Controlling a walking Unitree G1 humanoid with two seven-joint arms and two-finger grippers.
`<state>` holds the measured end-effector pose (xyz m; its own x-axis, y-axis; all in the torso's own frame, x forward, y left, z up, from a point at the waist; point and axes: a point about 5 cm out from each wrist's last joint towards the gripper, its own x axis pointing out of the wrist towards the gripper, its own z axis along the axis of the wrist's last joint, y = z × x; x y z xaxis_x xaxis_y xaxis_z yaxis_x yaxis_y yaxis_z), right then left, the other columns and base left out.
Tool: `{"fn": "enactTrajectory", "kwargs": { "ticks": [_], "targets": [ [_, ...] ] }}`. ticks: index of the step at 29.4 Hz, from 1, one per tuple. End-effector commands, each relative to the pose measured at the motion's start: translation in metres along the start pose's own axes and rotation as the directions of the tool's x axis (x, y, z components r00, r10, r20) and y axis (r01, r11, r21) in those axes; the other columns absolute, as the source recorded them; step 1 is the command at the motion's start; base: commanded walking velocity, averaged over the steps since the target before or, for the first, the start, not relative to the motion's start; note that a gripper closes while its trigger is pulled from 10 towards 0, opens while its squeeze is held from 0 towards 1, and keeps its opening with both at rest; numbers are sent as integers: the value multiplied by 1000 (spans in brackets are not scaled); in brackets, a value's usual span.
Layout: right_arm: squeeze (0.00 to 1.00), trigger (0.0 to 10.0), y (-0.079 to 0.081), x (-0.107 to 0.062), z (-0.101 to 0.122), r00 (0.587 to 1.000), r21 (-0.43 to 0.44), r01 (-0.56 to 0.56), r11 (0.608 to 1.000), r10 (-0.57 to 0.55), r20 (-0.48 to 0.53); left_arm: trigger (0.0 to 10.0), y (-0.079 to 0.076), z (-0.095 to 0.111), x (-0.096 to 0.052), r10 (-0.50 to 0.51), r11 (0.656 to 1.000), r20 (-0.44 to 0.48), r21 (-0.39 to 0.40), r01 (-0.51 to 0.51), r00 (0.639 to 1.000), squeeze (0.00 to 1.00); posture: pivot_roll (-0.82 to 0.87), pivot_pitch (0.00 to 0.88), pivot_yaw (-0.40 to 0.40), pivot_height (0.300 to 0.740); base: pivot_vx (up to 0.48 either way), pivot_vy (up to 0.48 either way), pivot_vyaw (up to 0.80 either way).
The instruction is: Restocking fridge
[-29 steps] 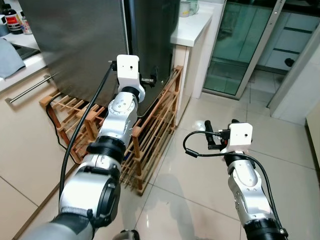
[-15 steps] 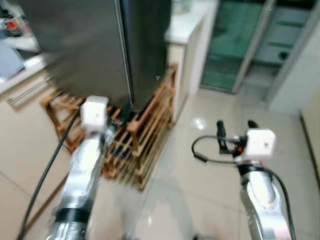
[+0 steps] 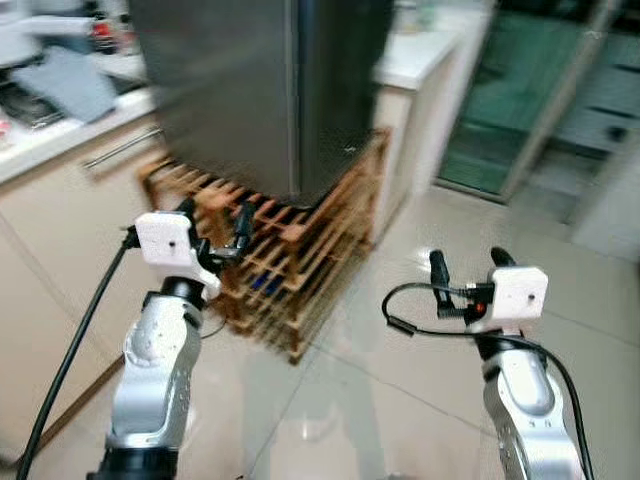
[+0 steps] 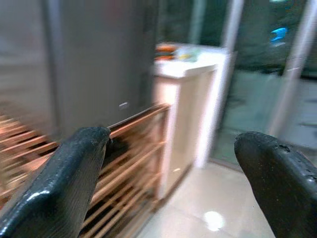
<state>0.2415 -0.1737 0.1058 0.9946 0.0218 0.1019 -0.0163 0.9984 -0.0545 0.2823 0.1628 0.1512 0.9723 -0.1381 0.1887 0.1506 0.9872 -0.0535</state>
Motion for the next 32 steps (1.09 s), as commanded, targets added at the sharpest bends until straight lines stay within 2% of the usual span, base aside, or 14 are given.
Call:
{"fn": "enactTrajectory", "kwargs": {
  "ticks": [1, 13, 23, 29, 32],
  "targets": [
    [0, 10000, -4, 6, 1, 1000, -10, 8, 1000, -8, -15, 10000, -4, 3, 2, -9, 1000, 3, -21, 9, 1000, 0, -103, 0, 14, 740, 469, 0, 0],
    [0, 10000, -4, 15, -2, 1000, -11, 8, 1000, -8, -25, 10000, -23, 4, 16, -86, 996, -7, -12, 86, 996, 0, -122, 0, 20, 740, 469, 0, 0],
    [0, 10000, -2, 18, -4, 999, -7, 4, 1000, -4, -32, 10000, -38, 6, 17, -171, 985, 7, 2, 171, 985, 0, -124, 0, 23, 740, 465, 0, 0],
    [0, 10000, -3, 20, -7, 999, -9, 7, 1000, -8, -38, 10000, -36, 4, 24, -120, 993, -16, 22, 120, 993, 0, -122, 0, 28, 740, 76, 0, 0],
    [0, 10000, -3, 22, -7, 999, -8, 9, 1000, -10, -39, 10000, -26, 7, 35, -57, 997, -17, 57, 58, 998, 0, -121, 0, 29, 740, 0, 0, 0]
  ]
}}
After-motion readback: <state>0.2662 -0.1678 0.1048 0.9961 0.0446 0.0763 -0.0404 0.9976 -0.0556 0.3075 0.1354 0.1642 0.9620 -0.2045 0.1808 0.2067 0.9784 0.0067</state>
